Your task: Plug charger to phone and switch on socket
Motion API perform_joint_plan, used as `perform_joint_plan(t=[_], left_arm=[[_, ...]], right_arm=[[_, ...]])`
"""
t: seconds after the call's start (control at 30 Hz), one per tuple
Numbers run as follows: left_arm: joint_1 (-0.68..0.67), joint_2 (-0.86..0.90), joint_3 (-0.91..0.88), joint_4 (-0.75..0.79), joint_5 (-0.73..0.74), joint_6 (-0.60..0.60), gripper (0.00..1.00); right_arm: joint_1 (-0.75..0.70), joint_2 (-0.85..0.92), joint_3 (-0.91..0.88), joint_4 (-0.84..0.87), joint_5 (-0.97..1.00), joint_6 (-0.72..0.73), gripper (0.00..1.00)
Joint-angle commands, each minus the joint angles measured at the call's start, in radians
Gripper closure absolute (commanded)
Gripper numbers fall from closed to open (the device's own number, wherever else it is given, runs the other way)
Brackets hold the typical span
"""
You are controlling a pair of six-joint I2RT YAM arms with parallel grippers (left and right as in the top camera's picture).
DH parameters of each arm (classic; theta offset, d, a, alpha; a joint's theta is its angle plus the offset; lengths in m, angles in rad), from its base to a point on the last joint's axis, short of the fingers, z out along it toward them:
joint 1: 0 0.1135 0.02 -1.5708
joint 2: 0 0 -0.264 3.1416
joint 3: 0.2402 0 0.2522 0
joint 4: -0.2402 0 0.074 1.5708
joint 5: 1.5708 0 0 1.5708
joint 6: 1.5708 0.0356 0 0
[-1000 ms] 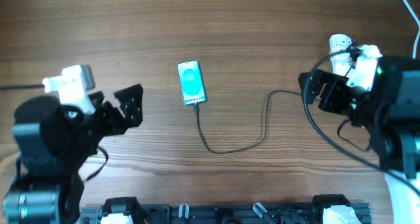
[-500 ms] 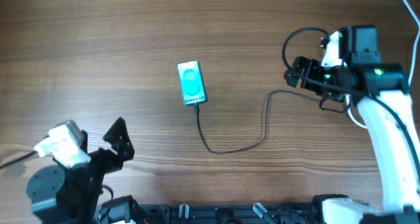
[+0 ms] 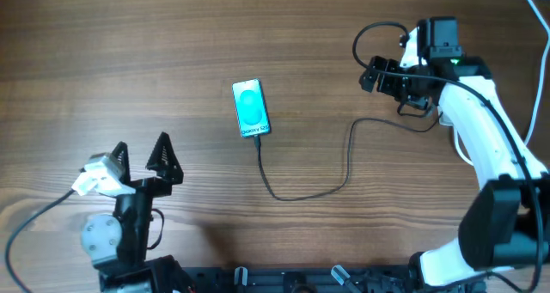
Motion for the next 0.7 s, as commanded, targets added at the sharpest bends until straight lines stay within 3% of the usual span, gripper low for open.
perform_joint_plan(t=[0.0, 0.2, 0.67], left_arm=[[-0.008, -0.056, -0.108, 0.069, -0.008, -0.044, 0.00], [-0.008, -0.156, -0.198, 0.072, -0.053, -0.044, 0.00], [-0.008, -0.161, -0.230, 0.069, -0.075, -0.035, 0.00]], right_arm=[[0.005, 0.031, 0.003, 0.044, -0.001, -0.013, 0.00], [0.005, 0.034, 0.003, 0.051, -0.001, -0.013, 0.00], [0.005, 0.034, 0.003, 0.051, -0.001, -0.013, 0.00]])
